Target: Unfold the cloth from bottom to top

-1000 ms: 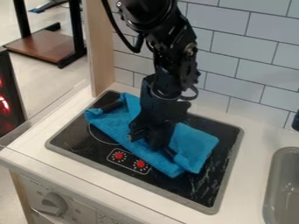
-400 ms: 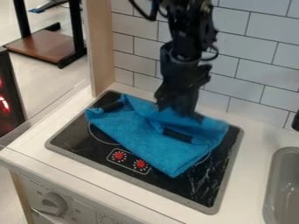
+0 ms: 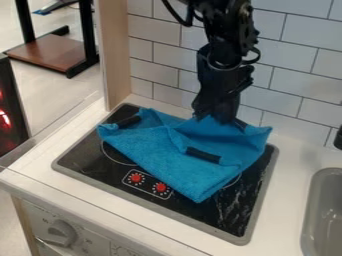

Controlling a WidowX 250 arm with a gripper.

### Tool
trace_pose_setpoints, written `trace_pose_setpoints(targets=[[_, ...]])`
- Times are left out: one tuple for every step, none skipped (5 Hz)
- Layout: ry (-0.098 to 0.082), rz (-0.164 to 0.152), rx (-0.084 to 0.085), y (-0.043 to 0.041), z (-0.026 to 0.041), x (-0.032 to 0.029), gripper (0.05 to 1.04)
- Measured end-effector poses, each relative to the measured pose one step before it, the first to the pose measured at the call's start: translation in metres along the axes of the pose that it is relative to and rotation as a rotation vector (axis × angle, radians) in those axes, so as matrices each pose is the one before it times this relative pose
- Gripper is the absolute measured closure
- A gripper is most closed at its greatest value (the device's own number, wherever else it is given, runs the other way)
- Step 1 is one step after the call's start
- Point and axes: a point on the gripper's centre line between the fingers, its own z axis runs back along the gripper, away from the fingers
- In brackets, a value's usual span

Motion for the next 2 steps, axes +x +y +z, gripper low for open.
trace_pose_setpoints(targets=[[-0.0115, -0.0409, -0.0105, -0.00879, -0.01897, -0.00710, 1.029], [-0.0229, -0.0233, -0.0145, -0.00507, -0.01514, 0.00313, 1.029]])
